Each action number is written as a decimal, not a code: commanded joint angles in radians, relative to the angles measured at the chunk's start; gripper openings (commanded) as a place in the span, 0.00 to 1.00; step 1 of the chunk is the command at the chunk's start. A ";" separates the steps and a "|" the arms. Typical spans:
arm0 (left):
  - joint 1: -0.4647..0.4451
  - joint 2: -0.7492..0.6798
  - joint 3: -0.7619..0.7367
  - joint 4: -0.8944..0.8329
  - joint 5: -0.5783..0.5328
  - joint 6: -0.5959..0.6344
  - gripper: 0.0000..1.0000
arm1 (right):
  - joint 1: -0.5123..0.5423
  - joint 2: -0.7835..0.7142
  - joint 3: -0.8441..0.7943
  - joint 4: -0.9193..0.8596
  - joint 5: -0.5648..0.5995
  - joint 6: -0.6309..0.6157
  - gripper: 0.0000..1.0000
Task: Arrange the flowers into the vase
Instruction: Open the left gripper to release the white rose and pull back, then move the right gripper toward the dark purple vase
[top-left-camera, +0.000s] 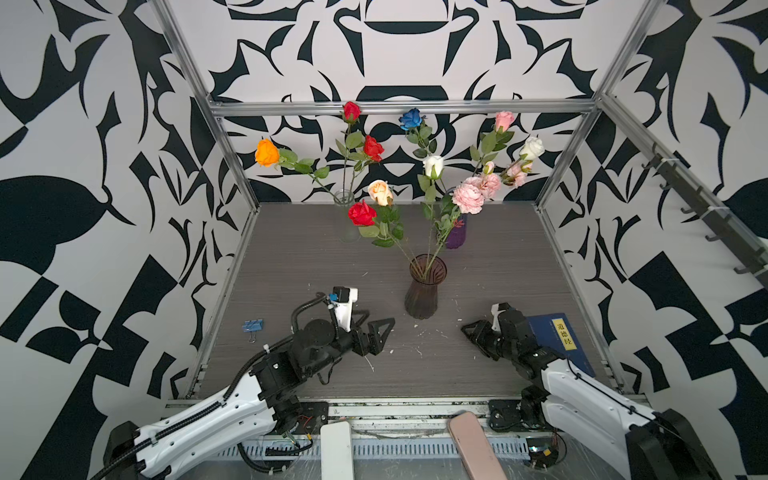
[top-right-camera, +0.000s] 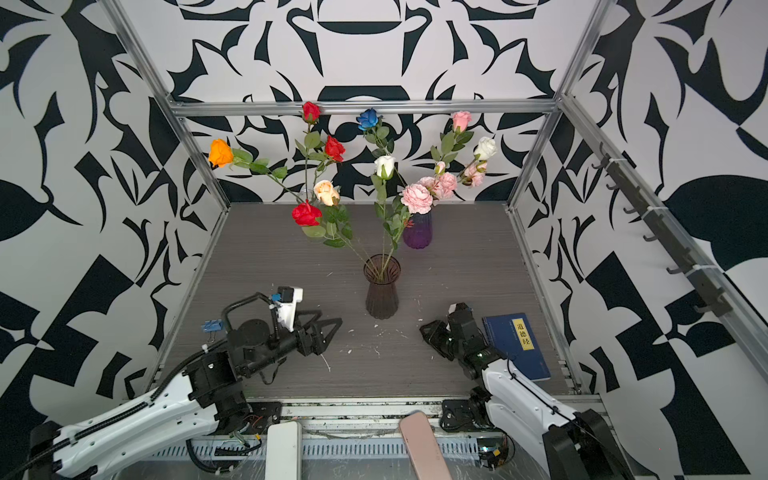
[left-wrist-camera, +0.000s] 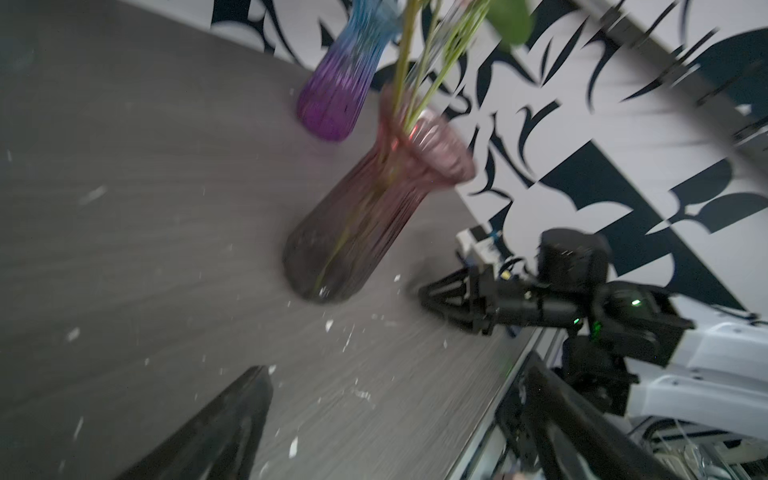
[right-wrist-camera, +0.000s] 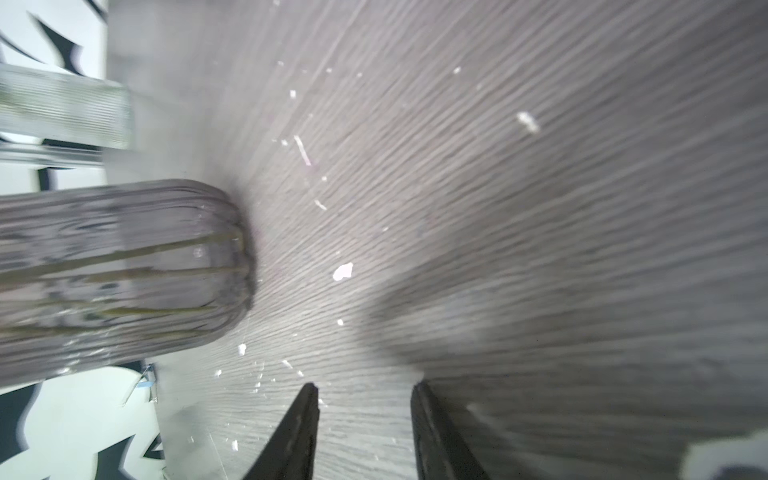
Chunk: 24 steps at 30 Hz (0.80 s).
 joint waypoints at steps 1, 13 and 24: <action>-0.001 -0.016 -0.068 0.155 0.018 -0.086 0.99 | -0.001 -0.038 -0.051 0.114 -0.020 0.064 0.50; -0.001 -0.002 -0.105 0.188 -0.097 -0.095 0.99 | 0.019 0.188 0.171 0.523 -0.290 -0.324 0.67; 0.000 -0.028 -0.063 0.065 -0.088 -0.050 0.99 | 0.134 0.202 0.297 0.539 -0.108 -0.708 0.83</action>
